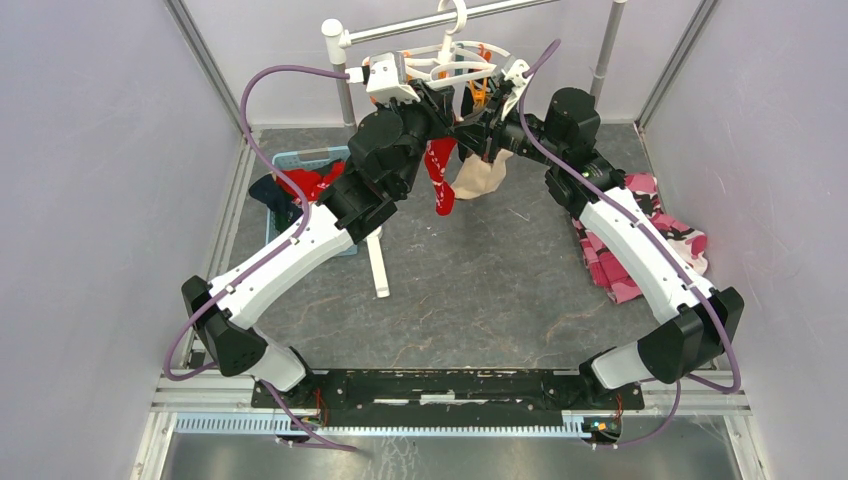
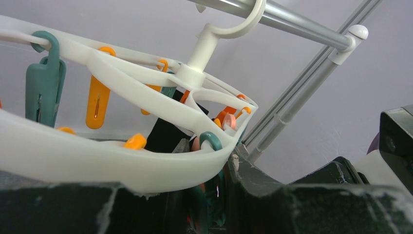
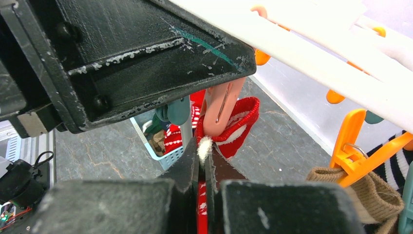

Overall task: Clip the socks to the hanger
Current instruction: Clamp the sock onto the hanger, then pick up the sock from the bin.

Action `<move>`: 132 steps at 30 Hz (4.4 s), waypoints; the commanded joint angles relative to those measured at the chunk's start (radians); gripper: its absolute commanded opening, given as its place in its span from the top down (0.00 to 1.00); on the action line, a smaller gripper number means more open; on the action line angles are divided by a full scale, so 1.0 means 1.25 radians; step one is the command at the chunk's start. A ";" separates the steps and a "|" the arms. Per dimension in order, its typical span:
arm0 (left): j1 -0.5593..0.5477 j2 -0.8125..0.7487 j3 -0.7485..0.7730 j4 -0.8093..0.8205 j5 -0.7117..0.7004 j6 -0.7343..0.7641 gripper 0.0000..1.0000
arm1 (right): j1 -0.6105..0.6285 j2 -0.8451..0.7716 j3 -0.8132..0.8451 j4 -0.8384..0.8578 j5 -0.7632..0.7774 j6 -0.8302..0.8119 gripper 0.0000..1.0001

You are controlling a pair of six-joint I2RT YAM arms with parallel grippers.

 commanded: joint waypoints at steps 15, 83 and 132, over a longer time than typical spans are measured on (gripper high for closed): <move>0.009 -0.021 0.006 0.023 -0.010 -0.007 0.38 | -0.002 -0.012 -0.003 0.036 0.007 0.003 1.00; 0.630 -0.429 -0.800 0.015 0.529 -0.146 0.14 | -0.227 -0.086 -0.326 -0.515 -0.392 -0.755 0.05; 0.630 -0.182 -0.431 -0.200 0.387 0.085 0.98 | -0.228 -0.063 -0.283 -0.638 -0.425 -0.843 0.09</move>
